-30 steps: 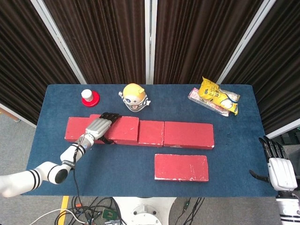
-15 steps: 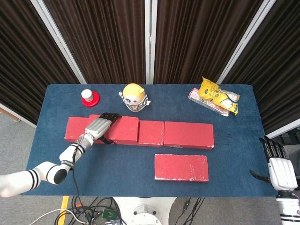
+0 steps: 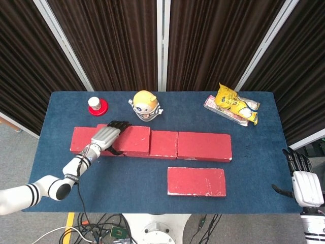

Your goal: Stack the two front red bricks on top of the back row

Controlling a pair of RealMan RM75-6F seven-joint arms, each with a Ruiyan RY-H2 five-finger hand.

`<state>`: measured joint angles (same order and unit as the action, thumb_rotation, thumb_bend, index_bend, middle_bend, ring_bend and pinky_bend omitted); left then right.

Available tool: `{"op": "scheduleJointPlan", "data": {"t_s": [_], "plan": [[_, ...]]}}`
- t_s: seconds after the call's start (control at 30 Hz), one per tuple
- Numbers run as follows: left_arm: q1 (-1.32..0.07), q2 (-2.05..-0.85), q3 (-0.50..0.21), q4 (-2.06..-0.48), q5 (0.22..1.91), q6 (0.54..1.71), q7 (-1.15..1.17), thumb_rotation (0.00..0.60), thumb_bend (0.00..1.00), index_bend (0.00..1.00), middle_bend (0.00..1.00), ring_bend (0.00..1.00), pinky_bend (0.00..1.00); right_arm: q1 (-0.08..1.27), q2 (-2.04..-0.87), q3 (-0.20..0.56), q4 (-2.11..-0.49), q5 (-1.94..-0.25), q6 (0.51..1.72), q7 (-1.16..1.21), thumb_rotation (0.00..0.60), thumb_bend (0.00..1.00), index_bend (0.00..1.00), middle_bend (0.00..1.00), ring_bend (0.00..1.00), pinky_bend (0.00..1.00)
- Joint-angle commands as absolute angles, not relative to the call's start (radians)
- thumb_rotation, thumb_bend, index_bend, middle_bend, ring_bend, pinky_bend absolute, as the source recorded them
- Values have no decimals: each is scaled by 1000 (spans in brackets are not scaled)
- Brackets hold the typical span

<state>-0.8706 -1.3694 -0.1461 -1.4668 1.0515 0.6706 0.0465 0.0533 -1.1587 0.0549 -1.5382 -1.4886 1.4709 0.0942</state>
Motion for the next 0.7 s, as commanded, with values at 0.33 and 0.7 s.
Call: {"op": "scheduleJointPlan", "data": {"t_s": [0.33,0.7], "plan": [[-764,-1179,-106,-1718,1060,847,113,600,145,0,0,0,0,91,-1095,25,-1633,-1539,1400,85,600,0,0,0,0,0],[-545,-1083,-9,-1785,1165,1103,99,600,121,0,0,0,0,285,-945,-6,-1906,-1573,1064,-52,600,0,0,0,0,0]]}}
